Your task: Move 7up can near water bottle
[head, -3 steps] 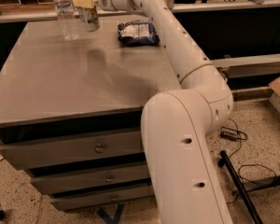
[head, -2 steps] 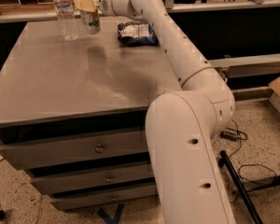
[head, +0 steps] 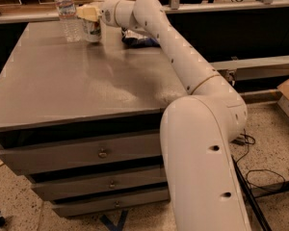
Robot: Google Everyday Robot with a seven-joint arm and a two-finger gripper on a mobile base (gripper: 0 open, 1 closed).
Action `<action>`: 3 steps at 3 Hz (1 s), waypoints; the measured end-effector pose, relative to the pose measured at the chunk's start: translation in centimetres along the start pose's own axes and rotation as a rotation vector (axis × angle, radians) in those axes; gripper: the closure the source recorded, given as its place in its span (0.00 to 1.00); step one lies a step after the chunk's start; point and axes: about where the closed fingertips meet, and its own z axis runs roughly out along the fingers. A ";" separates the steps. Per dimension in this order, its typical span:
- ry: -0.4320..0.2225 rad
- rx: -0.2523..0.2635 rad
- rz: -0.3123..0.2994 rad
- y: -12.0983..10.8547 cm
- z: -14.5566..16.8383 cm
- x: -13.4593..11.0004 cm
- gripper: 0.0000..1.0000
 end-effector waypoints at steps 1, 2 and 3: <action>-0.002 -0.004 0.022 0.3 0.1 0.8 0.31; -0.013 -0.020 0.043 0.8 0.2 1.1 0.08; -0.025 -0.073 0.039 1.3 -1.8 0.8 0.00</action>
Offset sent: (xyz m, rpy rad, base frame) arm -0.0104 0.0018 -0.0121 0.0649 0.0374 0.0227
